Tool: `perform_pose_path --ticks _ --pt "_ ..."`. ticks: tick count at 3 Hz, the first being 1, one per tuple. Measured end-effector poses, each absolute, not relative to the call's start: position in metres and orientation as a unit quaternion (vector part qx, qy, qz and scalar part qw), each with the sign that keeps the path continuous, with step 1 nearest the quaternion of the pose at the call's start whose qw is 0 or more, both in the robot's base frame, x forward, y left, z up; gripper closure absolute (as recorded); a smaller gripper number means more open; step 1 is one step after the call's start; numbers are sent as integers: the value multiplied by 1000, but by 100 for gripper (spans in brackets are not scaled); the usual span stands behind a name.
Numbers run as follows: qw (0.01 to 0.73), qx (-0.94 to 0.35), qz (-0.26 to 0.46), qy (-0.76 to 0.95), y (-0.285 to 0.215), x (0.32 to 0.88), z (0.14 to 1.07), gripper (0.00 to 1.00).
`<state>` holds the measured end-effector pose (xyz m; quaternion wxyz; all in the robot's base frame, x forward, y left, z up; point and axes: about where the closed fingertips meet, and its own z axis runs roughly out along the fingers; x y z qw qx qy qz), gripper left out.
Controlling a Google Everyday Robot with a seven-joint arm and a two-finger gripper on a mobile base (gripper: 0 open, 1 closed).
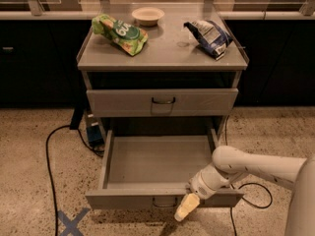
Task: Open middle drawer
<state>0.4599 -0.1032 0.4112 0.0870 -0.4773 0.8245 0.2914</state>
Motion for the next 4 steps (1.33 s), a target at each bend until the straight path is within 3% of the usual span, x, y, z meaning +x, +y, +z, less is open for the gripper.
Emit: perform_pose_path --ticks 4 --pt "73 -478 325 813 -95 439 417 0"
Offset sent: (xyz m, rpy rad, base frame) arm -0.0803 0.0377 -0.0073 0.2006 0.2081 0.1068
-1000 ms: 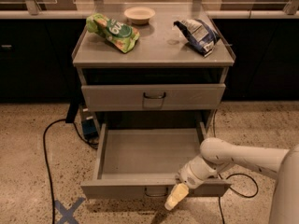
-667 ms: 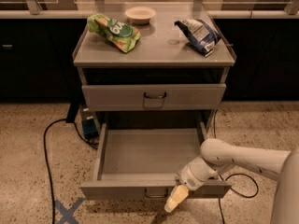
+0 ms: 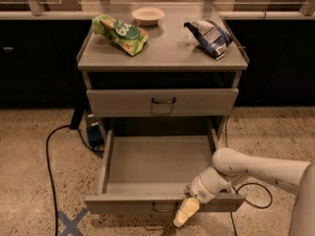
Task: Open middle drawer
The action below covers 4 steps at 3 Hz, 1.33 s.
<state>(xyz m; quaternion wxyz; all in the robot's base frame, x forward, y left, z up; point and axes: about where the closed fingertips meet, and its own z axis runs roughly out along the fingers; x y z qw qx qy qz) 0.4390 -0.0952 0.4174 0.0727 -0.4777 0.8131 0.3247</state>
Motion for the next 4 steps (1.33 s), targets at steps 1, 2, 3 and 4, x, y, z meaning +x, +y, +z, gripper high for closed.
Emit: perform_pose_path --ticks 1,2,3,4 --pt "64 -474 341 809 -92 425 417 0" --pt "63 -474 341 809 -92 425 417 0" --pt "55 -477 338 809 -93 422 414 0" --pt "55 -477 338 809 -93 422 415 0"
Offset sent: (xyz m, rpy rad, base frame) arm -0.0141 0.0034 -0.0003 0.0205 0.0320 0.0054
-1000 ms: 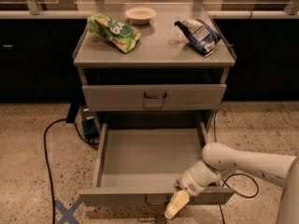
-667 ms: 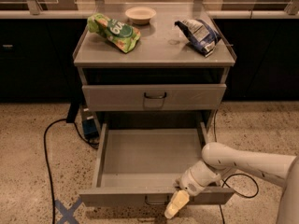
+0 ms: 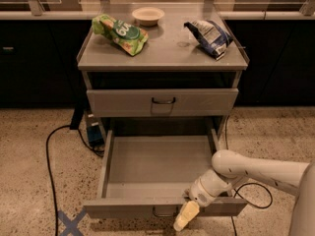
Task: Open middle drawer
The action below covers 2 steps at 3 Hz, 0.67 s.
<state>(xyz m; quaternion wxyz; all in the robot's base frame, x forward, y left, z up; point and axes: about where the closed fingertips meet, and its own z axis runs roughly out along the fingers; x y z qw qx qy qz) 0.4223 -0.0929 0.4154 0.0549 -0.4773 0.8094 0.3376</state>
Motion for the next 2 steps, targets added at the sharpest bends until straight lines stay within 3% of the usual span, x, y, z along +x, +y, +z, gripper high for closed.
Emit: perform_pose_path --ticks 2 --pt "39 -492 340 801 -92 392 419 0"
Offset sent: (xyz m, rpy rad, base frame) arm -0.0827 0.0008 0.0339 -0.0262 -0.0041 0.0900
